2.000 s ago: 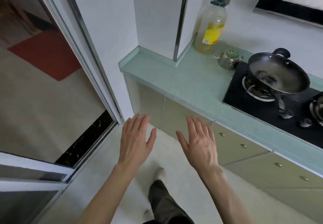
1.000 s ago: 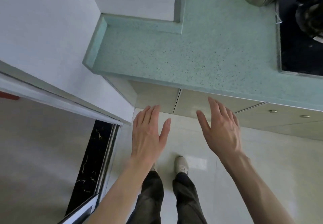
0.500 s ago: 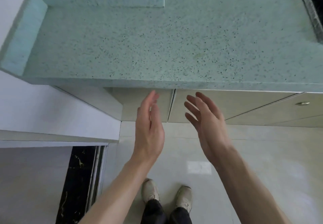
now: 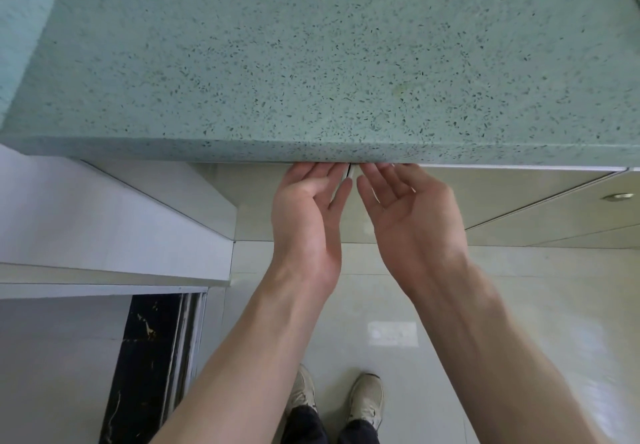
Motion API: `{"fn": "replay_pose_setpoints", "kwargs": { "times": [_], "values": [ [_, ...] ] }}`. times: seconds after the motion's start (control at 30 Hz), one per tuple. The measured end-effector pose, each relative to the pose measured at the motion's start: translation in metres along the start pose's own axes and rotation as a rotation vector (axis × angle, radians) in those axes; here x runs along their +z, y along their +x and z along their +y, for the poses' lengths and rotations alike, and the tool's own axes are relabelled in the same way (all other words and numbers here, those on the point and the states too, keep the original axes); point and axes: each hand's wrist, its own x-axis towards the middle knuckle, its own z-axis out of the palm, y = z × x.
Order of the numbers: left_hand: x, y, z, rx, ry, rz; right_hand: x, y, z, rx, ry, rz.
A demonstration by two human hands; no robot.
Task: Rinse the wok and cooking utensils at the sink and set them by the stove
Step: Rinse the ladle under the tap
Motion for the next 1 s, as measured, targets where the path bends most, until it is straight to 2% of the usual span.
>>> {"fn": "replay_pose_setpoints", "kwargs": {
  "times": [0.23, 0.57, 0.73, 1.0],
  "values": [
    [-0.01, -0.001, -0.001, -0.008, -0.07, 0.024, -0.004, -0.009, 0.01, -0.058, -0.009, 0.032],
    [-0.047, -0.036, -0.019, 0.156, 0.285, 0.138, -0.037, -0.053, 0.028, -0.184, -0.292, 0.208],
    [-0.073, -0.07, -0.017, 0.131, 0.39, 0.193, -0.063, -0.081, 0.03, -0.211, -0.488, 0.302],
    [-0.104, -0.119, 0.001, 0.096, 0.434, 0.303, -0.106, -0.133, 0.01, -0.129, -0.568, 0.345]
  ]
}}
